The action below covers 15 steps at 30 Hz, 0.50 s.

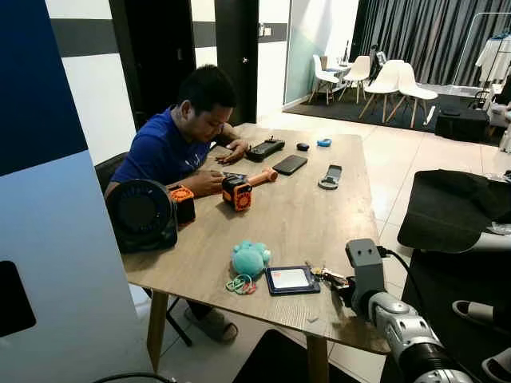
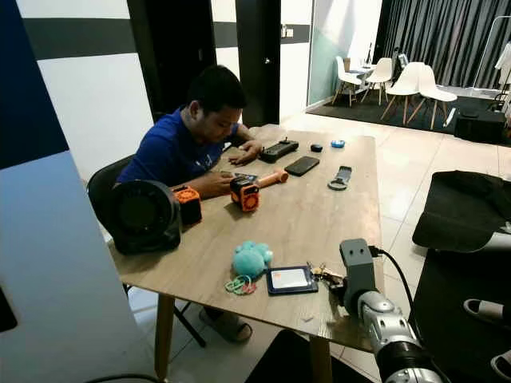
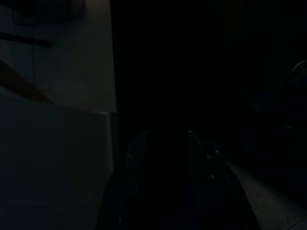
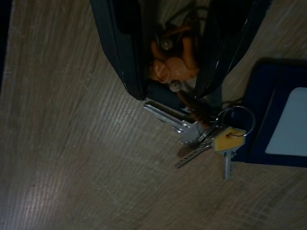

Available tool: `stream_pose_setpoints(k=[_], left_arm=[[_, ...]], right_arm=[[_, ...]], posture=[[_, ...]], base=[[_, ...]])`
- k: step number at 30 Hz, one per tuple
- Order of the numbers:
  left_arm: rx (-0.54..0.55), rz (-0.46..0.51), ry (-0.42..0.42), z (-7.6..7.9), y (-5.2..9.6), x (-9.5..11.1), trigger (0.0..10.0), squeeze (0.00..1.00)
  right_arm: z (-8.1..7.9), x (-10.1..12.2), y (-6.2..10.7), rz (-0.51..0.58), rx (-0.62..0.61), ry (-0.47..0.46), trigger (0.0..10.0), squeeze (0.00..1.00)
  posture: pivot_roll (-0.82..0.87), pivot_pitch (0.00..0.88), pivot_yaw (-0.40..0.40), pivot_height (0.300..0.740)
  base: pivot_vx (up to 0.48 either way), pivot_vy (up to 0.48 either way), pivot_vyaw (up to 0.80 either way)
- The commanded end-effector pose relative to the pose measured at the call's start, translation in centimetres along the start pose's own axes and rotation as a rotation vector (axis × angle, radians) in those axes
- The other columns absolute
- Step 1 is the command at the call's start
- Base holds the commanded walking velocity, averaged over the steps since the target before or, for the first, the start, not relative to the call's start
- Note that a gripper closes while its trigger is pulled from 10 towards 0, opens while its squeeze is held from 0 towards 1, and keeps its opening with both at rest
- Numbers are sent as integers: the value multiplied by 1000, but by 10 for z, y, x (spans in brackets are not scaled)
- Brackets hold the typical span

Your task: Hang keys on a hook

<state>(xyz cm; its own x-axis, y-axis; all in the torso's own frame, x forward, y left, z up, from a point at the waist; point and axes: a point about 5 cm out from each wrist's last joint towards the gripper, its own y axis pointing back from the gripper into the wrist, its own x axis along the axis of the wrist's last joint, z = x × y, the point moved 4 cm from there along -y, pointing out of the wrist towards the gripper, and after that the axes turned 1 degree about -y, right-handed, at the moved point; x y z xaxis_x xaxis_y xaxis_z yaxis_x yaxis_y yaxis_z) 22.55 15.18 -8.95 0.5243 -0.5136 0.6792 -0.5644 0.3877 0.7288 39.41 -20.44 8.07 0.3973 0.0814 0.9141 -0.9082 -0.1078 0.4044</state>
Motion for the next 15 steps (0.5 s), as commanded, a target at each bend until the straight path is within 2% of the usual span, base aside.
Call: stream_pose_setpoints(k=[1,2,4,5,8,10,15], left_arm=[[6,-40,-23,-4,2,-7,10000,0],[8,-49,-26,-4,2,-9,10000,0],[8,-49,-26,-4,2,-9,10000,0],[11,-62,-30,-5,2,-10,10000,0],[10,-65,-30,-4,2,-10,10000,0],[5,-72,-34,-4,2,-11,10000,0],[5,-79,-32,-3,2,-12,10000,0]], right_arm=[[-8,-20,-2,-79,19,-5,10000,0],[-14,-21,-3,-86,35,6,10000,0],[-14,-21,-3,-86,35,6,10000,0],[-28,-23,-5,-101,82,23,10000,0],[-35,-25,-5,-108,105,33,10000,0],[-46,-30,-6,-123,141,49,10000,0],[-54,-34,-6,-141,167,64,10000,0]], posture=[[59,11,21,740],[59,11,21,740],[59,11,21,740],[59,10,19,740],[59,10,19,740],[62,8,17,740],[63,7,15,740]], base=[[0,0,0],[0,0,0],[0,0,0],[0,0,0],[0,0,0],[0,0,0],[0,0,0]])
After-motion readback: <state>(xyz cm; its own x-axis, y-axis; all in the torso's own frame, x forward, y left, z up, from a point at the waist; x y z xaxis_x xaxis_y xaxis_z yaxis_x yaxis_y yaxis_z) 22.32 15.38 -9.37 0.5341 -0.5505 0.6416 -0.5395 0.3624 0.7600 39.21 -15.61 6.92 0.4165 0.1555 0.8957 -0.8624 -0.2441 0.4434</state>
